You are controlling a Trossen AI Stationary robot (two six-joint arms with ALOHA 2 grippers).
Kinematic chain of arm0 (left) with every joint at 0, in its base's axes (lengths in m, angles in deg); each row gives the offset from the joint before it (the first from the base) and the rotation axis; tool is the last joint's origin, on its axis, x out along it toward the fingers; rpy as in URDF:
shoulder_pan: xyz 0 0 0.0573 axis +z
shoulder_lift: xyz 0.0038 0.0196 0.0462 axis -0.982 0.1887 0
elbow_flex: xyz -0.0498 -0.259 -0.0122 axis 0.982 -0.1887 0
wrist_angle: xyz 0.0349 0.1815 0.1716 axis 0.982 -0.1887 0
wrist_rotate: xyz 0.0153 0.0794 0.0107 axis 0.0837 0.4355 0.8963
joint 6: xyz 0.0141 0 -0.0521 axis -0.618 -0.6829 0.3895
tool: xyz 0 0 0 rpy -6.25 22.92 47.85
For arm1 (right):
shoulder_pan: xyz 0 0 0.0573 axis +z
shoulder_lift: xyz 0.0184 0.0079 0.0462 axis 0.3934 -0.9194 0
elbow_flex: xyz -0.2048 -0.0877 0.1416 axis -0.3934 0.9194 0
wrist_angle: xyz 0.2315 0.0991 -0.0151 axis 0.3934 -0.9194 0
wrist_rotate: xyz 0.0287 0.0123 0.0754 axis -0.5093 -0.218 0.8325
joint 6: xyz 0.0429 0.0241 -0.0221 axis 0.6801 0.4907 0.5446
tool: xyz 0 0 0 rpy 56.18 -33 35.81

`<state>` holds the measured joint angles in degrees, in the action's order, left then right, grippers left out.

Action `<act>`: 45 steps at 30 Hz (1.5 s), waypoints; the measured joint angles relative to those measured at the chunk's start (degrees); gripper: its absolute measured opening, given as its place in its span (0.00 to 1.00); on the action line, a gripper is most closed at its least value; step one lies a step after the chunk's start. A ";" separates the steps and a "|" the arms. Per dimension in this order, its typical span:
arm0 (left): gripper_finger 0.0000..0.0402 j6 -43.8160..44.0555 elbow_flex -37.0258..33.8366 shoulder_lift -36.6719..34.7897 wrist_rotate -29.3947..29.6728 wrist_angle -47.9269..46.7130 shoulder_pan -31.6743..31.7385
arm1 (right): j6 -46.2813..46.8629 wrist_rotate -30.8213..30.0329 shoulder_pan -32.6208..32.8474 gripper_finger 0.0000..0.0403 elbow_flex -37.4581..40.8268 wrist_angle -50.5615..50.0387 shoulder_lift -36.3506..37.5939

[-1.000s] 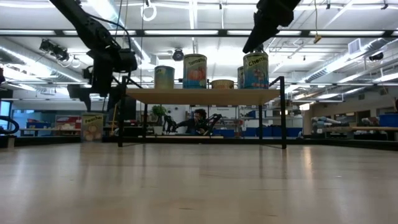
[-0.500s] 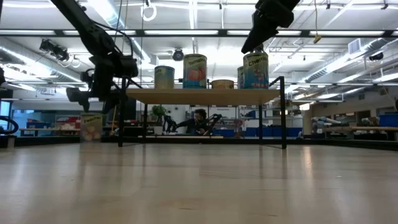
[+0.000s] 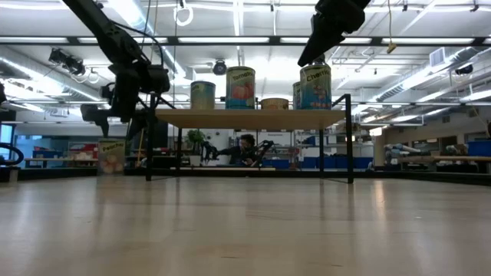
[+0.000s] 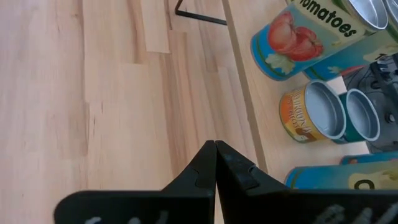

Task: Pick and place cans onto a shelf
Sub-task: Put the big blue canned peaches on the shelf aligned with the other big yellow canned carrots

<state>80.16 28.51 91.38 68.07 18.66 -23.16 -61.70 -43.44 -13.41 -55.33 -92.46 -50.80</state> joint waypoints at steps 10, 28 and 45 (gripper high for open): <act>0.73 6.38 0.51 -0.65 4.47 -9.86 -5.78 | -0.08 0.00 0.00 0.02 0.00 -0.01 0.00; 0.73 -2.97 0.54 -0.77 1.63 -14.29 -8.09 | -0.17 0.04 -0.11 0.02 0.00 0.86 0.00; 0.73 -14.25 0.60 -4.20 -0.59 -13.58 -6.85 | -0.09 0.11 -0.11 0.02 0.00 0.86 0.00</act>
<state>65.92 29.11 87.19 67.48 5.08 -30.01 -61.79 -43.34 -13.52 -55.33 -91.60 -50.80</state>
